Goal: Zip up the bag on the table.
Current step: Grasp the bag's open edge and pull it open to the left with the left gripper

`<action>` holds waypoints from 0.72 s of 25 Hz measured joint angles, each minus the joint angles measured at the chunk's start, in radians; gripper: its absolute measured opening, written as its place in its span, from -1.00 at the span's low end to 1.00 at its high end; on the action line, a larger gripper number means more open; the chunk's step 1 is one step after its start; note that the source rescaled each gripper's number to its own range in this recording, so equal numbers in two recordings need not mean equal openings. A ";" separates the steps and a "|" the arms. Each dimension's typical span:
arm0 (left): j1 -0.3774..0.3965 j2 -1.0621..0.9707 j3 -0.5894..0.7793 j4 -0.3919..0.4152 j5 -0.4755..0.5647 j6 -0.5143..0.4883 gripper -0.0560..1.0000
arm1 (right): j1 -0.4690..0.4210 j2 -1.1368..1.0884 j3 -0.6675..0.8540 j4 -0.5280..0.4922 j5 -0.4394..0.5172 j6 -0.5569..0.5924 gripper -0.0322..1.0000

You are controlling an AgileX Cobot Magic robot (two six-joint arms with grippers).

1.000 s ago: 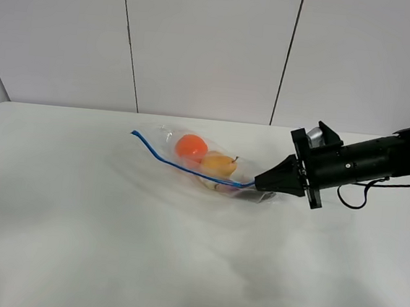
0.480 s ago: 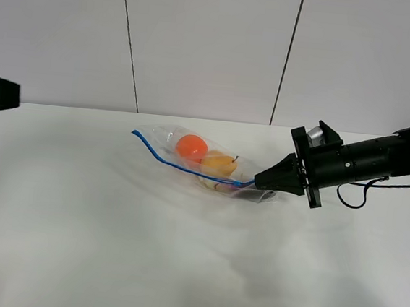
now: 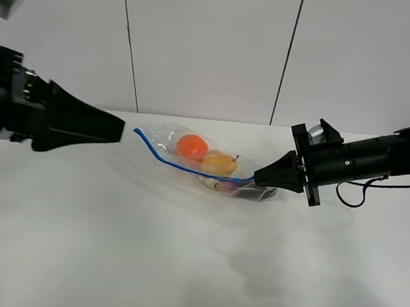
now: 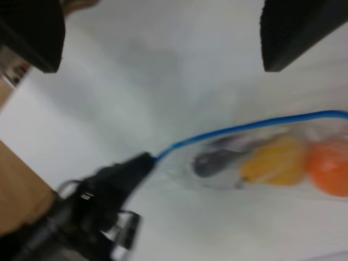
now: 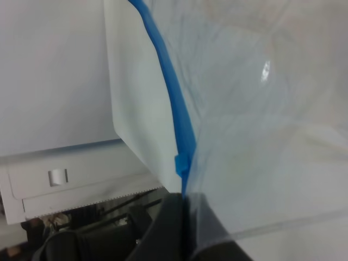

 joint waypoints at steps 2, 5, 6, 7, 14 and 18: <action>-0.112 0.053 0.000 0.001 -0.070 0.000 0.72 | 0.000 0.000 0.000 0.009 -0.001 0.000 -0.94; -0.271 0.142 0.000 0.025 -0.239 0.013 0.72 | 0.000 0.000 0.000 0.015 -0.001 0.000 -0.94; -0.303 0.174 0.000 0.033 -0.291 0.030 0.72 | 0.000 0.000 0.000 0.015 -0.001 0.000 -0.94; -0.334 0.200 0.000 0.037 -0.351 0.048 0.72 | 0.000 0.000 0.000 0.016 -0.001 0.000 -0.94; -0.459 0.375 0.000 0.041 -0.653 0.294 0.72 | 0.000 0.000 0.000 0.017 -0.001 0.000 -0.94; -0.547 0.469 0.000 0.042 -0.821 0.439 0.72 | 0.000 0.000 0.000 0.018 -0.001 0.000 -0.94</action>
